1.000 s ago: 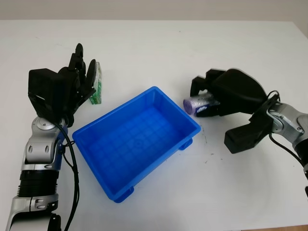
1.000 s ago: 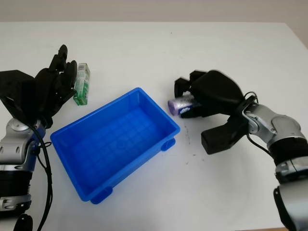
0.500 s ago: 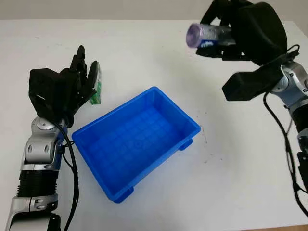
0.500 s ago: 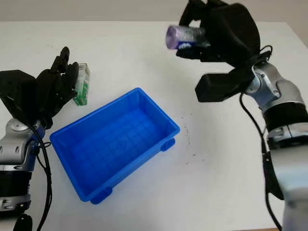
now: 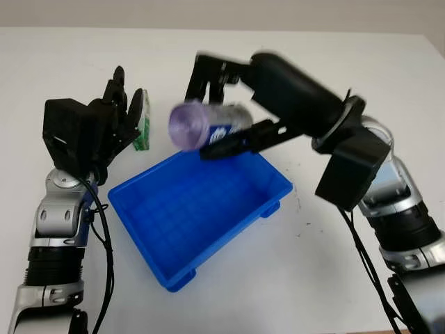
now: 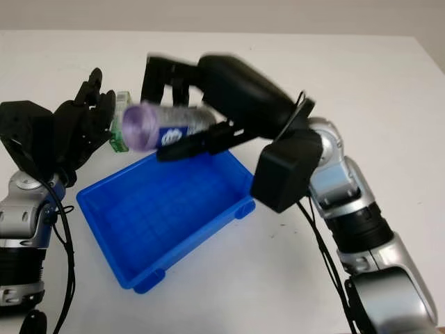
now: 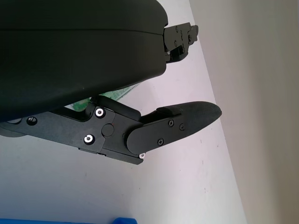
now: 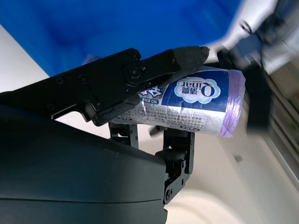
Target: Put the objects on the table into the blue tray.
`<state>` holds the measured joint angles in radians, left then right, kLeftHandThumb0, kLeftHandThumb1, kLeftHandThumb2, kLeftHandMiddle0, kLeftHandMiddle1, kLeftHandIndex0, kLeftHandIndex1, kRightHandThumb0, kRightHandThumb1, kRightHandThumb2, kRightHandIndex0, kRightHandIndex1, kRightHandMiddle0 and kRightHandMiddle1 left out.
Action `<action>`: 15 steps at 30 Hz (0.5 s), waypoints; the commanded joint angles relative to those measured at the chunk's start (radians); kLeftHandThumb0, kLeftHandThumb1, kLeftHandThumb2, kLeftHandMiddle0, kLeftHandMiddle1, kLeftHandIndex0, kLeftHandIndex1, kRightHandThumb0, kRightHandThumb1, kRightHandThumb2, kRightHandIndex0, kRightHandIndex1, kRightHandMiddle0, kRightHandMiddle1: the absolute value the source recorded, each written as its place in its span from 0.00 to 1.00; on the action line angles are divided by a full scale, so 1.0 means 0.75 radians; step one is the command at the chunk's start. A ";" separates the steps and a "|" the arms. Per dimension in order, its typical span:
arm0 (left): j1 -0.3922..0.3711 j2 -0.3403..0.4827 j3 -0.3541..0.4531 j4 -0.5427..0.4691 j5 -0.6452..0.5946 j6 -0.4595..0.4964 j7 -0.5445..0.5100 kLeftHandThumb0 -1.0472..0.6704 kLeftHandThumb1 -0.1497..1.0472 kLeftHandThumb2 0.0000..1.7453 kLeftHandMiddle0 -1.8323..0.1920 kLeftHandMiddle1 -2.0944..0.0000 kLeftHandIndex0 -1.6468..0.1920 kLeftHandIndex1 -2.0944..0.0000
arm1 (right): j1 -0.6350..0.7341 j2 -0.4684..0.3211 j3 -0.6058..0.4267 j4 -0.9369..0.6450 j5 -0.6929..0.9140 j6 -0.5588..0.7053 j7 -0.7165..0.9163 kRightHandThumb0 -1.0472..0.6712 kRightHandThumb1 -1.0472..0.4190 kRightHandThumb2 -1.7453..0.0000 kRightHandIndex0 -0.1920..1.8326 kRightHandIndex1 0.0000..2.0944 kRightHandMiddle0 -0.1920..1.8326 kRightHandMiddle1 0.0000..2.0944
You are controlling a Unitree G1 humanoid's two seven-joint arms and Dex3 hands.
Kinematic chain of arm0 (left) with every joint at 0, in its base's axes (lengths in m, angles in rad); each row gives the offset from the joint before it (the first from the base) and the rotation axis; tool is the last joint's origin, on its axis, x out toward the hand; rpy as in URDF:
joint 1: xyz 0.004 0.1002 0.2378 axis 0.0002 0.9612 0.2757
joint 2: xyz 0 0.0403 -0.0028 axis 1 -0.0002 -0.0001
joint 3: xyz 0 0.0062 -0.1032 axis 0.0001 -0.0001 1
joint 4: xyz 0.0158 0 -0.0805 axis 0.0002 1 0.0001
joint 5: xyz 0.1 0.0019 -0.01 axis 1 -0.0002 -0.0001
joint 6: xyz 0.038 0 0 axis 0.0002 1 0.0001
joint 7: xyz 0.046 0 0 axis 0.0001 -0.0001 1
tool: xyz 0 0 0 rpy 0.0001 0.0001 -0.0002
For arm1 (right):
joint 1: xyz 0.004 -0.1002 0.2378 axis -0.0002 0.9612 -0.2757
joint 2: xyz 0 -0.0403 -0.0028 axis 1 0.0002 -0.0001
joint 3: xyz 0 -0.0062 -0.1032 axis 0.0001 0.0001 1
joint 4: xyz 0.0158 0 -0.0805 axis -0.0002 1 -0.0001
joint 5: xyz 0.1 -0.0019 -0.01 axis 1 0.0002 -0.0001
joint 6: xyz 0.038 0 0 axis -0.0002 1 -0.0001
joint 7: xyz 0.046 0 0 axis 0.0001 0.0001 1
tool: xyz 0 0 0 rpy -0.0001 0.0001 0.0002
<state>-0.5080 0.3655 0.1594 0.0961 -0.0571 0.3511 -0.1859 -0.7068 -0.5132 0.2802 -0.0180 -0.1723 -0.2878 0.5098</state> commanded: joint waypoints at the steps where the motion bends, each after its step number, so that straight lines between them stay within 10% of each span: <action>1: 0.014 -0.008 0.009 -0.026 -0.009 -0.015 0.008 0.23 1.00 0.38 1.00 0.99 1.00 1.00 | 0.023 -0.029 0.031 -0.024 -0.090 -0.025 0.024 0.27 0.00 0.88 0.59 1.00 0.46 1.00; 6: 0.023 -0.001 0.005 -0.022 0.004 -0.046 0.016 0.23 1.00 0.38 1.00 0.99 1.00 1.00 | -0.028 -0.151 0.111 0.010 -0.301 -0.066 0.221 0.17 0.00 0.86 0.21 0.94 0.19 0.92; 11: 0.024 -0.001 0.007 -0.020 0.002 -0.048 0.016 0.23 1.00 0.38 1.00 0.99 1.00 1.00 | -0.067 -0.196 0.118 0.081 -0.230 -0.162 0.396 0.11 0.00 0.91 0.09 0.22 0.10 0.21; 15: 0.019 -0.010 0.005 -0.019 -0.003 -0.041 0.018 0.23 1.00 0.38 1.00 0.99 1.00 1.00 | -0.079 -0.200 0.088 0.121 -0.127 -0.199 0.466 0.12 0.02 0.96 0.01 0.02 0.01 0.02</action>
<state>-0.4977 0.3630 0.1608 0.0957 -0.0558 0.3223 -0.1762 -0.7537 -0.6546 0.3654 0.0662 -0.2905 -0.4259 0.8507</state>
